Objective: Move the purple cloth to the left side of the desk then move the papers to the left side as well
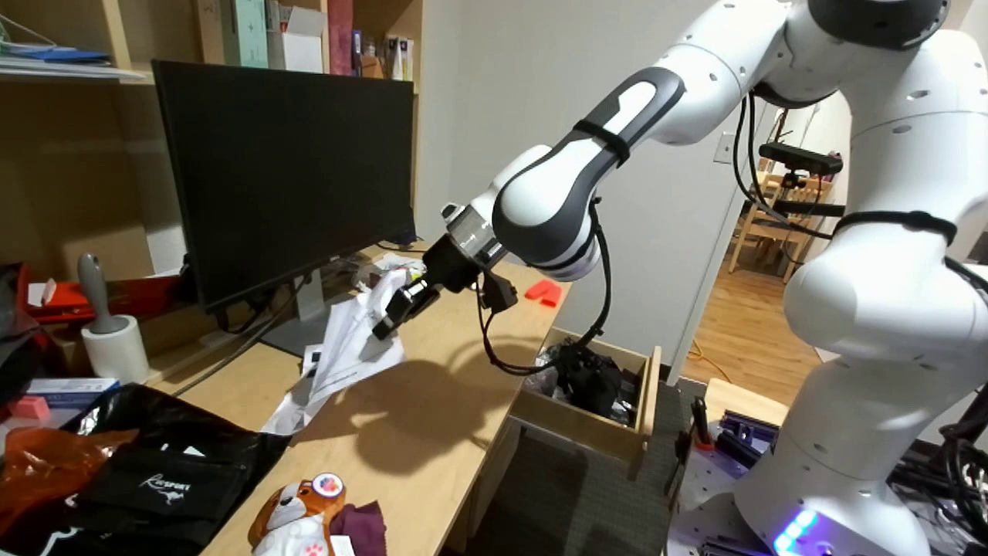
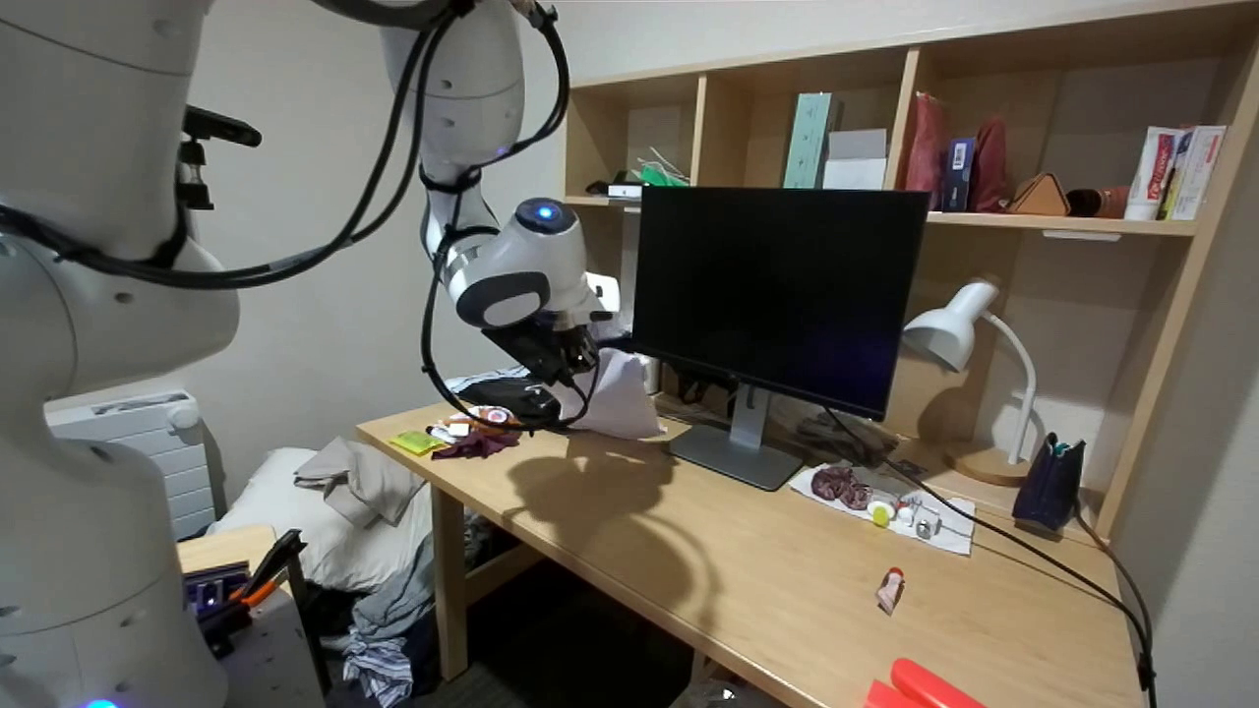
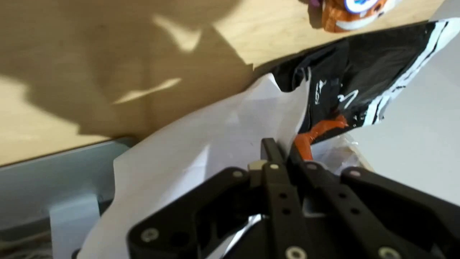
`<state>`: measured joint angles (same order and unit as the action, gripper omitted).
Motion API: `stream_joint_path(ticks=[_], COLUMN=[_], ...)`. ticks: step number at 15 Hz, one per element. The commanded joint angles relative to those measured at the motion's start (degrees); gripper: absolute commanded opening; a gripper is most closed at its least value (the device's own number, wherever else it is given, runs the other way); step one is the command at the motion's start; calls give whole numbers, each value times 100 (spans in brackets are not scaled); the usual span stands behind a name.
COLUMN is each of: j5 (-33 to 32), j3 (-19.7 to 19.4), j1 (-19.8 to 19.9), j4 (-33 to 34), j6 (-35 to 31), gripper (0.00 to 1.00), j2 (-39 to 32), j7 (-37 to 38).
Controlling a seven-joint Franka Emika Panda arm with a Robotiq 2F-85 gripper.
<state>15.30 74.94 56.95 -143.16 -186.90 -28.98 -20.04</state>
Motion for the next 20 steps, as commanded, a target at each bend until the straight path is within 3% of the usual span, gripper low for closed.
stream_joint_path(ticks=[1, 5, 6, 7, 9, 10, 11, 12, 15, 17, 20], j5=[-89, -217, -1068, -1355, -1986, -2153, -1835, -2231, -2257, -1931, -2157], j3=[773, 1276, 1085, 1243, 1259, 1162, 1143, 940, 603, 121, -1026], j1=[477, 683, 620, 855, 916, 745, 517, 282, -700, -1643, -3128], j4=[-179, -246, -292, -124, -41, 16, 38, 174, 673, 1120, 1913], j6=[-677, -1309, -1377, -1103, -1124, -1124, -1084, -921, -660, -671, -555], gripper=[6, 6, 6, 6, 6, 6, 6, 6, 6, 6, 6], j2=[-102, -316, -199, -108, -148, -73, -2, 99, 327, 504, 743], j7=[-13, -76, 728, 845, 1190, 1313, 1078, 1460, 1516, 1170, 1381])
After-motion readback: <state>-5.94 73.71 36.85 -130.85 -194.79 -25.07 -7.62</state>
